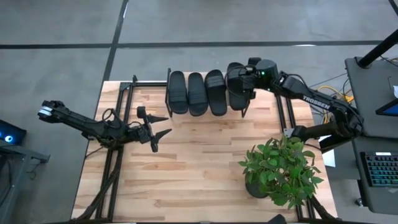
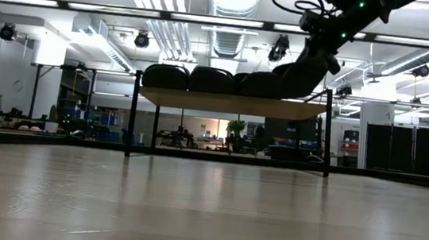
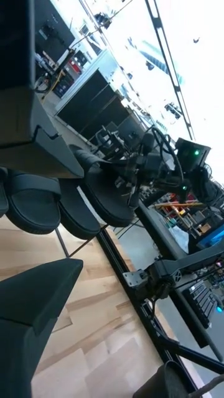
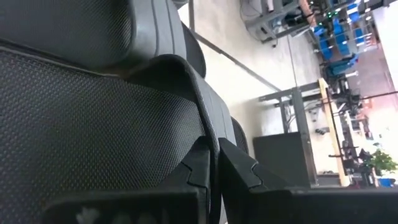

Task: Pick and place slides into the shelf
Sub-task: Put the black slipper on the shelf

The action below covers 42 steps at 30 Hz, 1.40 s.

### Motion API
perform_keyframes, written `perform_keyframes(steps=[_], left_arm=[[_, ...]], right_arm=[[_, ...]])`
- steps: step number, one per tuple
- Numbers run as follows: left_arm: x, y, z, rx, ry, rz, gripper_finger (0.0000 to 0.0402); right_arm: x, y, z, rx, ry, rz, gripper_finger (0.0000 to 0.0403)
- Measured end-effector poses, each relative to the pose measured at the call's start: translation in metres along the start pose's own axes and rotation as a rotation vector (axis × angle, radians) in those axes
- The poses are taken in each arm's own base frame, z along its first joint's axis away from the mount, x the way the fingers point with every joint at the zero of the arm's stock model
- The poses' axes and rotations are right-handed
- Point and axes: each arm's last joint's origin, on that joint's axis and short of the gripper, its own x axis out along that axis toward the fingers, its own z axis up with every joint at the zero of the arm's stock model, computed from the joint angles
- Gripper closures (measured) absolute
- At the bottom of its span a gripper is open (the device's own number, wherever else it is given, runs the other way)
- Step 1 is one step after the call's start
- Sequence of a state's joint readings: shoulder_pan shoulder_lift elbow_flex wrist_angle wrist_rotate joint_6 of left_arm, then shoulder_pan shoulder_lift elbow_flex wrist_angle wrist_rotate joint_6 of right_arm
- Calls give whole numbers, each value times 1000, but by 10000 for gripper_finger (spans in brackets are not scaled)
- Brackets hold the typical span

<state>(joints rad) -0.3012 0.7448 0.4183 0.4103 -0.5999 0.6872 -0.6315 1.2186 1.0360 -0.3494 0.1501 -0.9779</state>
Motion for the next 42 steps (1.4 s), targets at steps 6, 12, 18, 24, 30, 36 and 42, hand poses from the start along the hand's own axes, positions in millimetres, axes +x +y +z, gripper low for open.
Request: perform_keyframes(steps=[6,12,18,24,30,36,42], left_arm=[[0,0,0,-1,-1,0,194],[0,0,0,0,0,-1,194],[0,-1,0,2,2,-3,194],[1,-1,0,3,3,-4,194],[1,-1,0,3,3,-4,194],[1,-1,0,3,3,-4,194],[1,-1,0,3,3,-4,194]], right_arm=[[4,4,-2,15,-10,-13,394],[6,8,-4,72,-3,-3,394],[7,11,-6,101,-1,7,394],[6,8,-4,144,-4,0,366],[5,7,-4,169,0,4,318],[5,7,-4,231,3,5,267],[0,-1,1,298,-10,-10,242]])
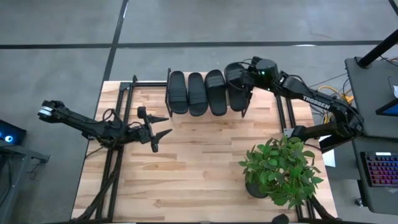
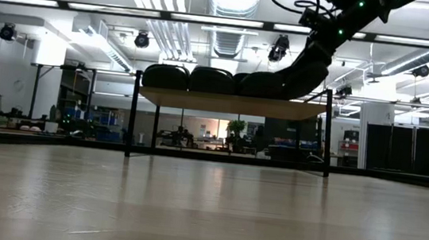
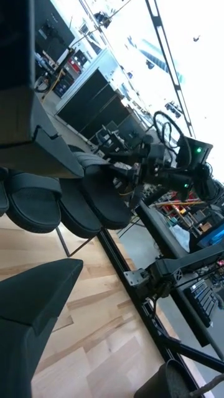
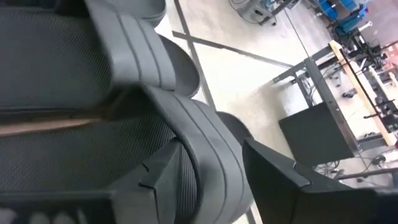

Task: Pick and place slides into the shelf
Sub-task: Put the black slipper on the shelf, then return to Home Position

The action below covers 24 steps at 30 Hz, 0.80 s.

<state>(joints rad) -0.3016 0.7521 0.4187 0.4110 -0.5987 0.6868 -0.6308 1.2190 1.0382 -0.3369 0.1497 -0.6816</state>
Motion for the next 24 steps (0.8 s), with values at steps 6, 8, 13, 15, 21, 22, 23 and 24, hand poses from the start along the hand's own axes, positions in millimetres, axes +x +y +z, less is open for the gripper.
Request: perform_keyframes(steps=[6,8,13,15,21,22,23,24], left_arm=[[0,0,0,0,0,0,194],[0,0,0,0,0,0,194],[0,0,0,0,0,0,194],[0,0,0,0,0,0,194],[0,0,0,0,0,0,194],[0,0,0,0,0,0,194],[0,0,0,0,0,0,194],[0,0,0,-2,-3,2,194]], right_arm=[[-8,-8,8,33,10,10,243],[-9,-8,9,58,-3,17,243],[-10,-8,9,69,-8,40,241],[-10,-8,10,63,-14,48,236],[-8,4,14,-47,-24,90,209],[-8,5,15,-54,-30,92,206],[-9,5,17,-48,-40,91,205],[-10,4,20,-24,-57,85,205]])
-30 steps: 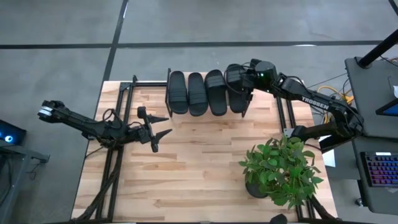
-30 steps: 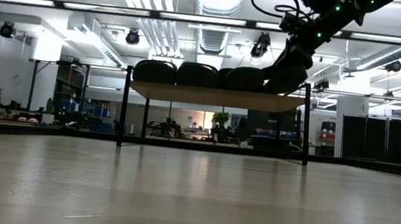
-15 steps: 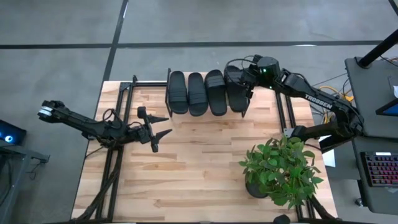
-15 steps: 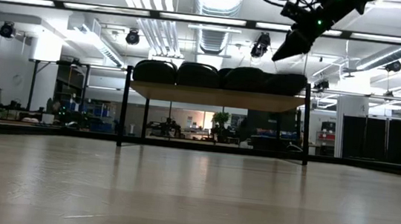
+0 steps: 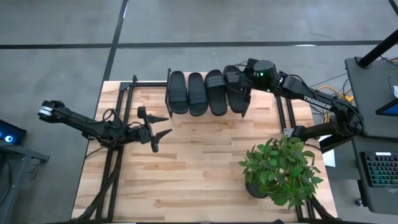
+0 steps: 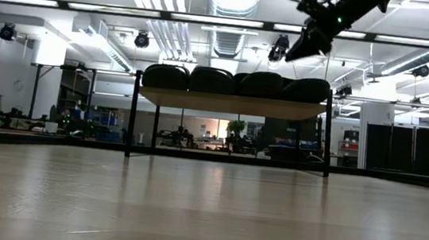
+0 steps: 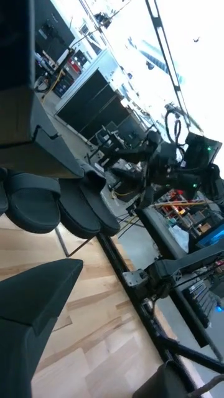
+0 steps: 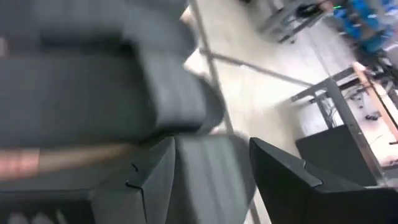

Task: Pick and place slides into the shelf
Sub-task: Return to Home Position

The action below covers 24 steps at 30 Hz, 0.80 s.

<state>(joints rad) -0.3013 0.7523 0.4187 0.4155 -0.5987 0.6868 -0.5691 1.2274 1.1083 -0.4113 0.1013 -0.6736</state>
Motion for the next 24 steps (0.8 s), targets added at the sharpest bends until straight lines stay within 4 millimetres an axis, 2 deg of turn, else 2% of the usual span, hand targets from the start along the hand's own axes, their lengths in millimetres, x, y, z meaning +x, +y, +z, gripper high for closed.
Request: perform_keyframes(steps=[5,8,12,16,19,24], left_arm=[[0,9,10,-70,-78,63,194],[-1,15,17,-151,-98,74,194],[-3,18,19,-233,-106,73,194],[-8,24,21,-301,-131,84,194],[-12,26,20,-329,-127,66,194],[-17,29,18,-356,-119,52,194]], right_arm=[[-16,-16,23,235,-176,-15,220],[-29,-22,37,392,-285,99,236],[-50,-16,50,427,-374,231,264],[-85,0,59,384,-454,306,297],[-114,22,57,338,-532,376,327],[-137,67,35,276,-552,324,371]])
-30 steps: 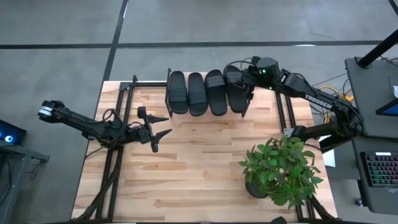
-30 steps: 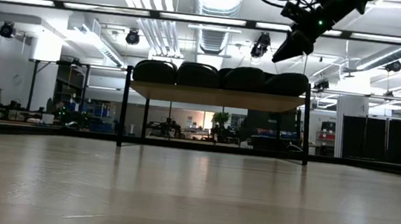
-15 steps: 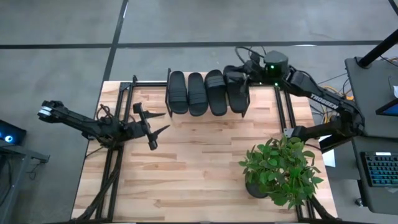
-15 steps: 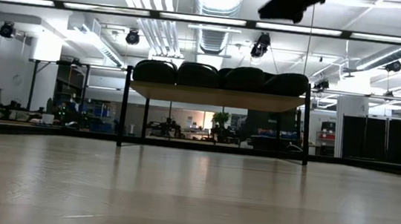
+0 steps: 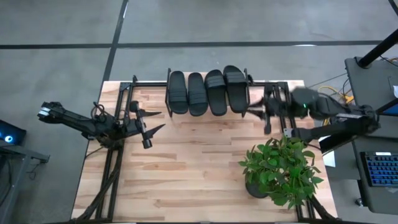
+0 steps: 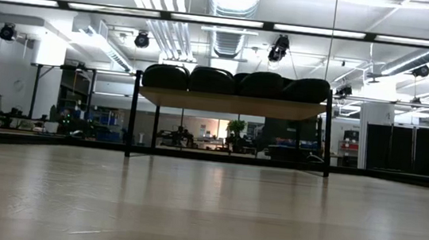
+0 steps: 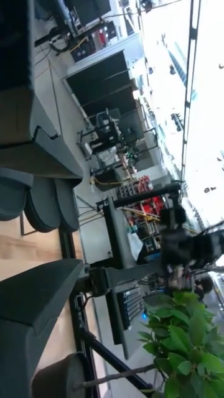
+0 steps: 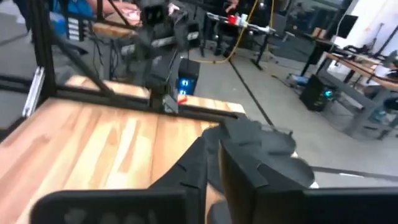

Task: Pick and place slides into the shelf
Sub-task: Return to Home Position

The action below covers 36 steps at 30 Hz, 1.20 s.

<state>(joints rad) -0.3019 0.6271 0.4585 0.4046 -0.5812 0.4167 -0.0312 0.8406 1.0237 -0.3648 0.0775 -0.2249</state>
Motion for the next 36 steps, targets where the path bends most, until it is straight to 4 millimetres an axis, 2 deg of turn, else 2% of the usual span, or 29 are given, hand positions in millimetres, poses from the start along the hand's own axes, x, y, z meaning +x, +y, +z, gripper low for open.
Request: perform_keyframes(steps=[5,8,13,18,22,28,32,36], left_arm=[[-1,0,-3,-5,13,-5,194],[-1,-1,-4,6,28,-12,194],[1,-3,-6,11,35,-15,194],[1,-3,-5,13,32,-14,194],[1,-3,-6,14,34,-15,194],[2,-4,-7,22,41,-18,194],[2,-5,-7,23,42,-19,194],[2,-5,-7,28,42,-19,194]], right_arm=[[-10,37,-40,-30,-82,111,393],[-15,45,-57,-54,-134,110,394],[-32,41,-76,-34,-171,55,394],[-46,29,-74,-56,-255,-49,394],[-46,22,-79,-66,-232,-100,394],[-31,10,-97,-68,-182,-122,394],[-39,0,-97,-47,-226,-154,394],[-51,1,-108,7,-203,-120,394]])
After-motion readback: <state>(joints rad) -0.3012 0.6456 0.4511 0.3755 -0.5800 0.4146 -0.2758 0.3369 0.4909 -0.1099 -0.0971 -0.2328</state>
